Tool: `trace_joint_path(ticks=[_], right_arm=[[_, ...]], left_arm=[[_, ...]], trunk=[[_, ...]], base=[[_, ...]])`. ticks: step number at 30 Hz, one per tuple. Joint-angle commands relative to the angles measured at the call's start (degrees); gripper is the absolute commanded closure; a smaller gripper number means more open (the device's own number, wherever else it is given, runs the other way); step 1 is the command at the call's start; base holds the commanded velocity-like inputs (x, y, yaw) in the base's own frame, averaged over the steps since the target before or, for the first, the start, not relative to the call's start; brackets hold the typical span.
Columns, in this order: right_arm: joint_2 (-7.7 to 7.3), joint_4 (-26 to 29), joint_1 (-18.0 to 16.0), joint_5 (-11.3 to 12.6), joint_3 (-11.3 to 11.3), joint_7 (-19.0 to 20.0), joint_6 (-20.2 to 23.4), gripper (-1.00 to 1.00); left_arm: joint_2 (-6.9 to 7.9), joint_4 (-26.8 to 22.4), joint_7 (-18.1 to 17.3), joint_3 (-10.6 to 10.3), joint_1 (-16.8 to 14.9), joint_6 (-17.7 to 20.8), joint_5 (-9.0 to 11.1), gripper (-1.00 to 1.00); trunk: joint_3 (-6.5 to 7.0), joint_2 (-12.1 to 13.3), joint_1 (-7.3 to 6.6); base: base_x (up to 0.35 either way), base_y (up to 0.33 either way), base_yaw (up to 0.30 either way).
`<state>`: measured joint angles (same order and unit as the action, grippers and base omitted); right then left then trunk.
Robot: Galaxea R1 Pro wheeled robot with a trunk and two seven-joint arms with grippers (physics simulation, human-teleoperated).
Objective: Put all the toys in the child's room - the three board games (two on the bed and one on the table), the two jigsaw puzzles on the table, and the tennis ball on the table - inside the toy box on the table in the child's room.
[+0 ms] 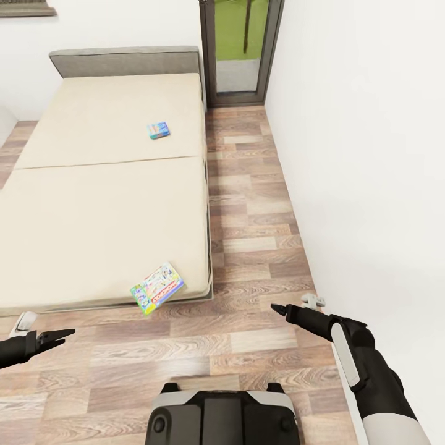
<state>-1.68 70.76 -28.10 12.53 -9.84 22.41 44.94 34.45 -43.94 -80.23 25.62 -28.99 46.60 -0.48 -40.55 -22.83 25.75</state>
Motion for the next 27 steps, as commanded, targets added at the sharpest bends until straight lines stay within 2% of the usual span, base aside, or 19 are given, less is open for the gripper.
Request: trace_joint_path(ticks=[1, 13, 27], right_arm=[[0.01, 0.0, 0.0, 0.0, -0.1, 0.2, 0.3, -1.00], [0.05, 0.0, 0.0, 0.0, -0.1, 0.1, -0.8, -1.00], [0.01, 0.0, 0.0, 0.0, -0.1, 0.2, -1.1, -1.00]], left_arm=[[0.00, 0.0, -0.2, 0.0, 0.0, 0.6, -0.1, -1.00], [-0.38, 0.0, -0.3, 0.0, 0.0, 0.6, -0.1, -1.00], [-0.44, 0.0, -0.3, 0.0, 0.0, 0.6, 0.0, -1.00]], trunk=[[0.03, -0.1, 0.04], [1.18, -0.1, 0.04], [2.52, -0.1, 0.04]], base=[[0.000, 0.000, 0.000], [-0.009, 0.000, 0.000], [-0.100, 0.000, 0.000]])
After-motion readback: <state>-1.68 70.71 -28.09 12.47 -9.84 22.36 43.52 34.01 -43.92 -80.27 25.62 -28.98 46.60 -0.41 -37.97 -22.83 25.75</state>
